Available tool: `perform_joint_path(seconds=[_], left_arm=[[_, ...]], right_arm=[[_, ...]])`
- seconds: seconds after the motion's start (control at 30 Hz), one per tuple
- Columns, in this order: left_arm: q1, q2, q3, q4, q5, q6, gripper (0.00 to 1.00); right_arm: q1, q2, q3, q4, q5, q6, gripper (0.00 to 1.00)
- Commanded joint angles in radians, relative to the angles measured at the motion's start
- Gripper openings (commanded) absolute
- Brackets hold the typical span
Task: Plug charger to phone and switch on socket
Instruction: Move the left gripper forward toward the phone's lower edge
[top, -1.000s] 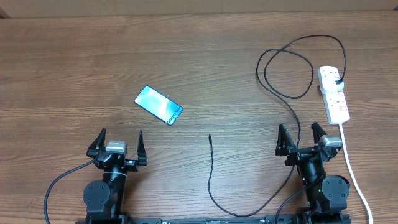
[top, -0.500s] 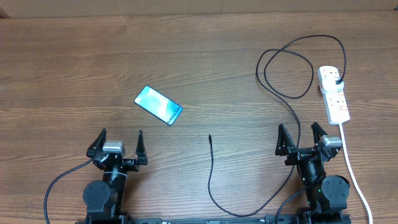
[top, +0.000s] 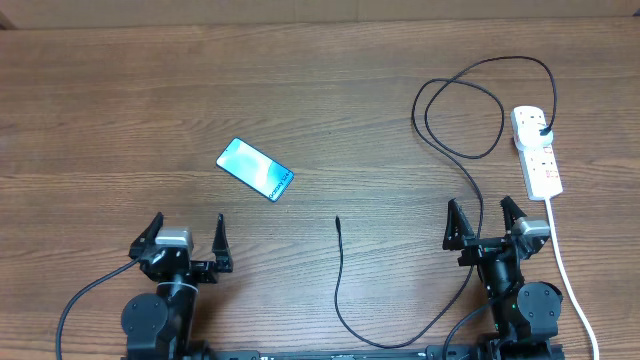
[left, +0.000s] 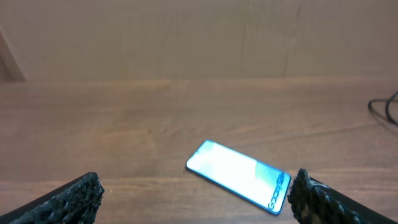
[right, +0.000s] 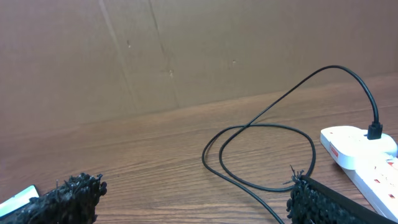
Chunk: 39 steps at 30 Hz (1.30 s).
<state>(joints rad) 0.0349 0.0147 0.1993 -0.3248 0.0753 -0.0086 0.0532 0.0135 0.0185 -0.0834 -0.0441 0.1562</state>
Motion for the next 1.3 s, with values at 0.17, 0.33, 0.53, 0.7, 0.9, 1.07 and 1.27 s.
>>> perform_joint_path(seconds=[0.17,0.33,0.53,0.7,0.9,1.07,1.27], left_arm=[[0.006,0.003,0.121,-0.071,-0.035,-0.038,1.0],[0.006,0.077,0.193,-0.108,-0.034,-0.04,1.0],[0.006,0.241,0.316,-0.145,-0.034,-0.041,1.0],[0.006,0.409,0.457,-0.212,-0.034,-0.06,1.0],[0.005,0.613,0.644,-0.336,-0.035,-0.113,1.0],[0.004,0.765,0.784,-0.452,-0.034,-0.149,1.0],[0.004,0.852,0.807,-0.465,-0.032,-0.149,0.99]], right_arm=[[0.005,-0.011,-0.011,0.002,0.008,-0.005,1.0],[0.005,-0.011,-0.011,0.002,0.008,-0.005,1.0],[0.005,-0.011,-0.011,0.002,0.009,-0.005,1.0],[0.005,-0.011,-0.011,0.002,0.008,-0.005,1.0],[0.005,-0.011,-0.011,0.002,0.008,-0.005,1.0],[0.005,-0.011,-0.011,0.002,0.008,-0.005,1.0],[0.005,-0.011,-0.011,0.002,0.008,-0.005,1.0]])
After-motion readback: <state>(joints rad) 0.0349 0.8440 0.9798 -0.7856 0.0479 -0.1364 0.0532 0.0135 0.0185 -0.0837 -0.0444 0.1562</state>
